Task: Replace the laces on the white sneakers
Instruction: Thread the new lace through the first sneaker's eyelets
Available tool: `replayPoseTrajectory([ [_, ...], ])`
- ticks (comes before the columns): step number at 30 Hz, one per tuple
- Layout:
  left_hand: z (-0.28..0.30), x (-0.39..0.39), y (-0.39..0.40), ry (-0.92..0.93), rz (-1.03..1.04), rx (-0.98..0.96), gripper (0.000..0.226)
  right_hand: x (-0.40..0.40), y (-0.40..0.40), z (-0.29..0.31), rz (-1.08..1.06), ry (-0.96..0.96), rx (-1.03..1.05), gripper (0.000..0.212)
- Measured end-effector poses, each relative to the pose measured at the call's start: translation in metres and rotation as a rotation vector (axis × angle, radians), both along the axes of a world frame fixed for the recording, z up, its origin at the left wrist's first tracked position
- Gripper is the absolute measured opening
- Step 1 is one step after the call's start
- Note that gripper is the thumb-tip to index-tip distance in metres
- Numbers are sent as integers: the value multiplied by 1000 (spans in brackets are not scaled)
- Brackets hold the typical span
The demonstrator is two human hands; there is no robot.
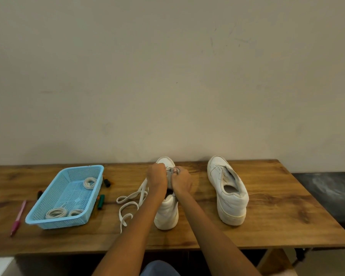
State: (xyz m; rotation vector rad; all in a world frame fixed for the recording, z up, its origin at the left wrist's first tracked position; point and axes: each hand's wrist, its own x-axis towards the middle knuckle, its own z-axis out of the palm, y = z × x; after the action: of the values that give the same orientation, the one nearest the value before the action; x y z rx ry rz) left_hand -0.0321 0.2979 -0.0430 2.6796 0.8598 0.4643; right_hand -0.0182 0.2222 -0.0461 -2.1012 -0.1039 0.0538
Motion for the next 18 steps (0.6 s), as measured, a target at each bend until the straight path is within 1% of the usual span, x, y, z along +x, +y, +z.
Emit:
replayPoseTrajectory([
  [13, 2, -2, -4, 88, -43, 138, 20, 0, -1, -1, 12, -11, -10, 29],
  [18, -1, -2, -7, 114, 5, 227, 20, 1, 1, -3, 17, -1, 8, 29],
])
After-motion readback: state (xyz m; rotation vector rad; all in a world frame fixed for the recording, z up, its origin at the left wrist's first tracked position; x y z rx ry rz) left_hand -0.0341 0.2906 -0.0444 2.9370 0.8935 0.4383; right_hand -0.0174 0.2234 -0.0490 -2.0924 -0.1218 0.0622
